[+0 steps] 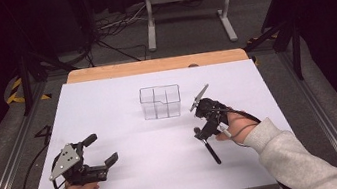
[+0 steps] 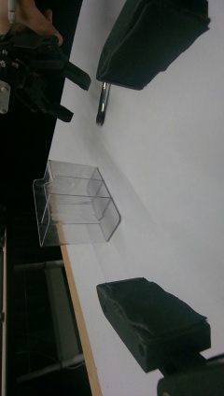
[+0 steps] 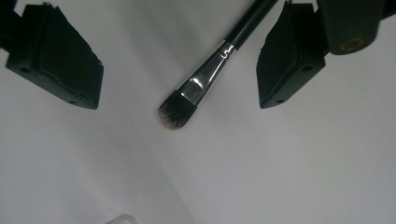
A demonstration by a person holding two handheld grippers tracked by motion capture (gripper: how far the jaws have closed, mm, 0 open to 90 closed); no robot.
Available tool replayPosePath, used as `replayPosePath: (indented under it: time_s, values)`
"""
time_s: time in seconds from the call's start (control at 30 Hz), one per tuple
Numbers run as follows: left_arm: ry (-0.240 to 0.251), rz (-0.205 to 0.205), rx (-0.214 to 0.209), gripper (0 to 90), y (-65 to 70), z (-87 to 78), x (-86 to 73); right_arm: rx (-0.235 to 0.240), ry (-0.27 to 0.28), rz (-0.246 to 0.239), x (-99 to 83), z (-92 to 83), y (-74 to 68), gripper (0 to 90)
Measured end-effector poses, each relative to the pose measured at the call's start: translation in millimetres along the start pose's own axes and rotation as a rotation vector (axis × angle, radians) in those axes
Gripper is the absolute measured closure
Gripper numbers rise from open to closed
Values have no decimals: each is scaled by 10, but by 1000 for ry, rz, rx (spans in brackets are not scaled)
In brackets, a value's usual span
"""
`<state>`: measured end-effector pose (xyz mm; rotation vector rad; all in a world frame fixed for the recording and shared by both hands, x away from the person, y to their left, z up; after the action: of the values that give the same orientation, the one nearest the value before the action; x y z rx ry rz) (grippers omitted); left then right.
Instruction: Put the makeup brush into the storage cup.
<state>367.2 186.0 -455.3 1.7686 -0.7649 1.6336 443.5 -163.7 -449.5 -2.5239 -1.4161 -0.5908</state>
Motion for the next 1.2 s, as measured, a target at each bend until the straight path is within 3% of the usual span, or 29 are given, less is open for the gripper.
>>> replayPosePath:
  time_s: [0.33,0.4,0.77,1.2]
  values:
    - [0,2,0,30,-6,-3,1,23,-43,-7,-92,124,-27,210]
    - [-6,0,-1,30,-6,-6,-1,35,-44,-10,-99,131,-43,272]
    - [-2,-3,-1,30,-3,-3,0,75,-80,-83,-182,182,-109,392]
    - [-3,-3,-2,30,0,-2,-1,86,-99,-11,-187,202,-127,495]
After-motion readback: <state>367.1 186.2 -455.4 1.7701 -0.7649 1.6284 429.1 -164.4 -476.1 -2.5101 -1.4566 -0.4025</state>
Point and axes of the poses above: each handheld gripper's, and its own axes: z roughly forward along the jaws, x roughly out of its top, y roughly to its right, the point moved 6 cm from there along z, roughly forward along the jaws, and after that the axes turned 6 degrees about y, right-handed, at the moved point
